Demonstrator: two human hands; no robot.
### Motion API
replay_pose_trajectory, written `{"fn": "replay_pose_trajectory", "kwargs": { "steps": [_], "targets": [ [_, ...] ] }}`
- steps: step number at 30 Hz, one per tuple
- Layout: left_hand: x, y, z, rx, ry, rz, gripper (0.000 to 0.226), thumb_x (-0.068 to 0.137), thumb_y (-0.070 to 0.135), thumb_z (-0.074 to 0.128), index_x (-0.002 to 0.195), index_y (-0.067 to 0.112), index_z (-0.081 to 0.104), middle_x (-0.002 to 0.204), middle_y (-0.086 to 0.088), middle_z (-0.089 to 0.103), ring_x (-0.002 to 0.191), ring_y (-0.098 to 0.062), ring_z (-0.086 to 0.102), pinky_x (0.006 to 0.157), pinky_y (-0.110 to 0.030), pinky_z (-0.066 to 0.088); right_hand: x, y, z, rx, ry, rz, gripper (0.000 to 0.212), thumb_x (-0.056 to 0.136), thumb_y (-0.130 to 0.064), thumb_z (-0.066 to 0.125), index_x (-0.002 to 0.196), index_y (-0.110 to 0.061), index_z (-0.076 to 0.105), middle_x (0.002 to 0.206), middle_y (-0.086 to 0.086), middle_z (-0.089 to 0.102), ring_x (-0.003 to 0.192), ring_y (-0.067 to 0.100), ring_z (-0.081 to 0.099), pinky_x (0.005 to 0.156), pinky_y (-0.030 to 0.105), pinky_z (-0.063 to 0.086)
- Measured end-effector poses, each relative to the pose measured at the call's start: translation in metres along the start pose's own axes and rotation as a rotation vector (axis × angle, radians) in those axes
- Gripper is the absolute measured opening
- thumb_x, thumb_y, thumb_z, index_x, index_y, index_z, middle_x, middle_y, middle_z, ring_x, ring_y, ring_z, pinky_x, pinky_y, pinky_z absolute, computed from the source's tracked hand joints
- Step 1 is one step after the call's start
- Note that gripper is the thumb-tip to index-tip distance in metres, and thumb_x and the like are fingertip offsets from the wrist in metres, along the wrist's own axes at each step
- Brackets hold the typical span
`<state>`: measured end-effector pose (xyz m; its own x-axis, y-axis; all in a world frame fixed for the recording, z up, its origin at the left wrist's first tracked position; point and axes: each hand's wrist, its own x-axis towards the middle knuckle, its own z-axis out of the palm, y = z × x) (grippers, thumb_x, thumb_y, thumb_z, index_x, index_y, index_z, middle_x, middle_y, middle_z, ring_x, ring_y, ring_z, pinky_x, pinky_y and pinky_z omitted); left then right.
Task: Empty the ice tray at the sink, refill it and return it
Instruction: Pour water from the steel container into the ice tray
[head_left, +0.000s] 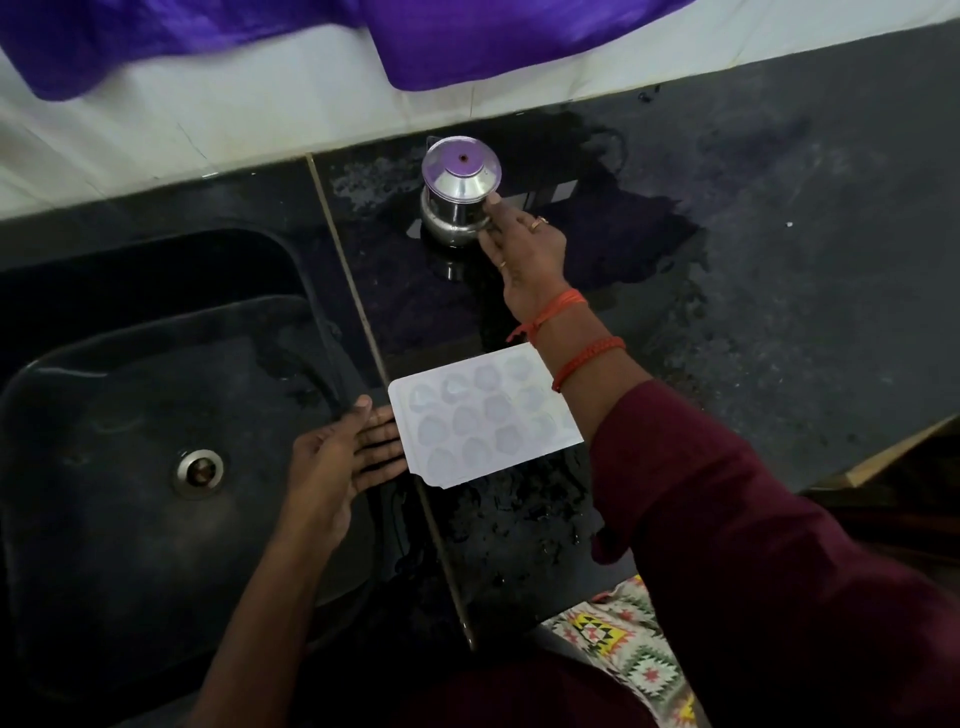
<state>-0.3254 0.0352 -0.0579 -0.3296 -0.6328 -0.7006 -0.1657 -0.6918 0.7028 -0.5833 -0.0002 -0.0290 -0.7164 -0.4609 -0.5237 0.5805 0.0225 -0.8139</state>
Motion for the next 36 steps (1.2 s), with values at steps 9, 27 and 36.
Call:
{"fn": "replay_pose_trajectory", "kwargs": {
  "steps": [9,27,36],
  "targets": [
    [-0.005,-0.002,0.002,-0.018,0.024,0.004,0.035,0.099,0.035,0.057,0.098,0.004,0.074,0.091,-0.014,0.078,0.083,-0.025,0.076,0.058,-0.027,0.06,0.007,-0.004,0.009,0.017,0.02,0.036,0.023,0.086,-0.011,0.077,0.069,-0.01,0.063,0.077,0.008,0.064,0.076,0.016,0.064,0.094,0.038,0.058],
    [-0.013,-0.02,0.005,-0.015,0.039,0.032,0.032,0.097,0.032,0.061,0.099,0.002,0.073,0.09,-0.012,0.078,0.082,-0.024,0.076,0.061,-0.027,0.06,-0.027,-0.001,-0.053,-0.293,-0.201,-0.116,0.032,0.093,-0.014,0.071,0.123,-0.006,0.066,0.116,0.012,0.069,0.109,0.02,0.067,0.095,0.033,0.057],
    [-0.01,-0.03,0.005,0.001,0.063,0.069,0.012,0.094,0.014,0.067,0.099,0.007,0.074,0.095,-0.014,0.076,0.075,-0.019,0.075,0.06,-0.023,0.059,-0.064,-0.003,-0.115,-0.491,-0.106,-0.387,0.018,0.093,-0.017,0.07,0.108,-0.009,0.075,0.106,0.005,0.075,0.103,0.016,0.071,0.092,0.038,0.059]
  ]
}}
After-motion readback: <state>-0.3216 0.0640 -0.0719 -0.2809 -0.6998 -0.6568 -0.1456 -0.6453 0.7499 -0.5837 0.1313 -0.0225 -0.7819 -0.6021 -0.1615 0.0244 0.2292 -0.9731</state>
